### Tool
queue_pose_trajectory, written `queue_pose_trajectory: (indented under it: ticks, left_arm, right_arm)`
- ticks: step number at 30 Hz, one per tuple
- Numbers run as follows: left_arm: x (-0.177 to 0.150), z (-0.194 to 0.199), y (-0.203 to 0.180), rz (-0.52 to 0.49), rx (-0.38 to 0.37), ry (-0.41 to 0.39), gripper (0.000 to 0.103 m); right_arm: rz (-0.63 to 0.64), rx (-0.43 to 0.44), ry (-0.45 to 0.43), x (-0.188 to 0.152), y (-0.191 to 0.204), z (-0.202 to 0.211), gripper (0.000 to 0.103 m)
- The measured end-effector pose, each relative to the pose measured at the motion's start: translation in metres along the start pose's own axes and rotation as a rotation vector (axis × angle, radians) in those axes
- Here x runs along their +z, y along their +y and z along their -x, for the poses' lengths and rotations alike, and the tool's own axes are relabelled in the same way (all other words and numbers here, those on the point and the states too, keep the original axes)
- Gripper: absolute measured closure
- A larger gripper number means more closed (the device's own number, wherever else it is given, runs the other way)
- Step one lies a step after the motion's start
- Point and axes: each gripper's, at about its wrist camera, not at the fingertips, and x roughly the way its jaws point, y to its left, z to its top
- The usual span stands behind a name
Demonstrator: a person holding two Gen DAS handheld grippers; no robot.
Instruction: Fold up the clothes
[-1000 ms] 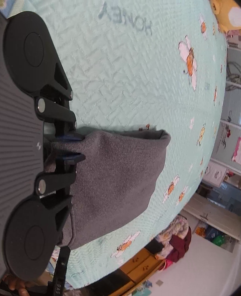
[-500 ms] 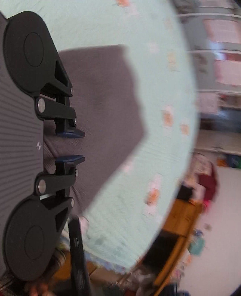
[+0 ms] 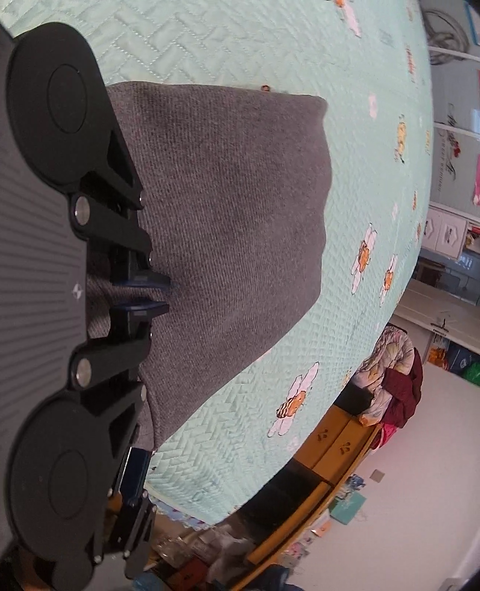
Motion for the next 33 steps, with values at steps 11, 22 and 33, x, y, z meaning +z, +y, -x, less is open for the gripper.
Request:
queue_pose_trajectory:
  ticks: [11, 22, 33]
  left_arm:
    - [-0.021, 0.033, -0.097, -0.562, 0.052, -0.102, 0.087]
    - [-0.053, 0.005, -0.156, -1.041, 0.139, -0.075, 0.081]
    - [-0.043, 0.005, -0.152, -1.037, 0.143, -0.093, 0.094]
  right_arm:
    - [0.112, -0.078, -0.033, -0.003, 0.015, -0.007, 0.076]
    - [-0.029, -0.002, -0.039, -0.008, -0.008, 0.011, 0.071]
    - [-0.371, 0.126, -0.018, -0.015, -0.049, 0.007, 0.071]
